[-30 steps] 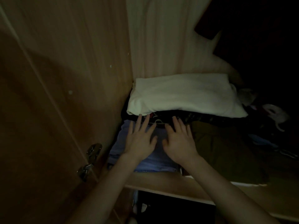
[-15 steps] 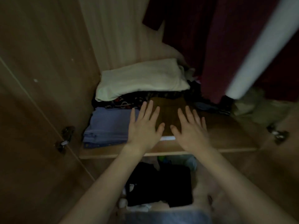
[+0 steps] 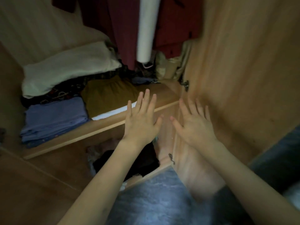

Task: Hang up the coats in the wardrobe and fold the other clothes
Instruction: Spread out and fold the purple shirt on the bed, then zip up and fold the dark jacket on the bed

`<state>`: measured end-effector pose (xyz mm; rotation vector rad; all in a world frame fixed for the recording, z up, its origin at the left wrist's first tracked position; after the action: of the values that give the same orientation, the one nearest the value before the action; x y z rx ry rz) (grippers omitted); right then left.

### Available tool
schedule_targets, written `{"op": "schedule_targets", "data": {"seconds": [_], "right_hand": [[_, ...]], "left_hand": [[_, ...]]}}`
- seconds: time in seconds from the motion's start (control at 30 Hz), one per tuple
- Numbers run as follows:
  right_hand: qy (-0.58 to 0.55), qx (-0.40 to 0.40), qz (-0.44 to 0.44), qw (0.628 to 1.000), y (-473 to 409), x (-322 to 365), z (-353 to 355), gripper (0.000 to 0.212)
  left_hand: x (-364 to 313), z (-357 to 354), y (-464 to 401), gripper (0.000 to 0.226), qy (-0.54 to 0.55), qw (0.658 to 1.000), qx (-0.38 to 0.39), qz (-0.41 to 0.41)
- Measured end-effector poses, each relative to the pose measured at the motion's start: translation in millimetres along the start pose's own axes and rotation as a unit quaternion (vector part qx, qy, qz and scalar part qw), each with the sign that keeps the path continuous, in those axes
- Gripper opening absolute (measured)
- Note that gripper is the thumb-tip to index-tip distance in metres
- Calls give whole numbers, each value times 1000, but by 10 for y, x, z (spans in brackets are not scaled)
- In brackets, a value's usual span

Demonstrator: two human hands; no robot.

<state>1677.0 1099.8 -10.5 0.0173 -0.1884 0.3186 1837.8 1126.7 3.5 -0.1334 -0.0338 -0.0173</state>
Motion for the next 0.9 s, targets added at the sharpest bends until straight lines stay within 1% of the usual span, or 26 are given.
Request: {"op": "schedule_targets", "data": {"seconds": [0.13, 0.2, 0.37, 0.47, 0.6, 0.9], "right_hand": [[-8, -10, -51, 999, 497, -288, 170, 71], [-11, -23, -92, 995, 778, -420, 229, 70], [2, -55, -200, 978, 1566, -674, 288, 69], [-5, -61, -256, 965, 2157, -754, 247, 69], [-14, -44, -332, 942, 2941, -911, 157, 70], [-36, -70, -502, 861, 4909, -1412, 235, 68]], "left_hand": [[-465, 186, 130, 71, 39, 996, 13, -78], [-703, 261, 227, 69, 55, 991, 16, -125], [-1296, 276, 606, 69, 98, 968, 30, -231], [-1712, 202, 944, 70, 128, 944, 35, -302], [-2306, 114, 1480, 71, 131, 911, 63, -387], [-3646, 349, 2720, 68, 105, 831, 103, -536]]}}
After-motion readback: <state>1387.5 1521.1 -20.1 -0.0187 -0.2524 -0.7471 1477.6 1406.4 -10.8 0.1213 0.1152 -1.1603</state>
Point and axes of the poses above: each hand's wrist, its own y-axis away from the middle knuckle, its own z-axis out of the back of the hand, x = y × z, the point moved 7 cm from there along -y, towards the middle knuckle, and after that the axes turned 13 degrees about x, right-handed, at the moved point
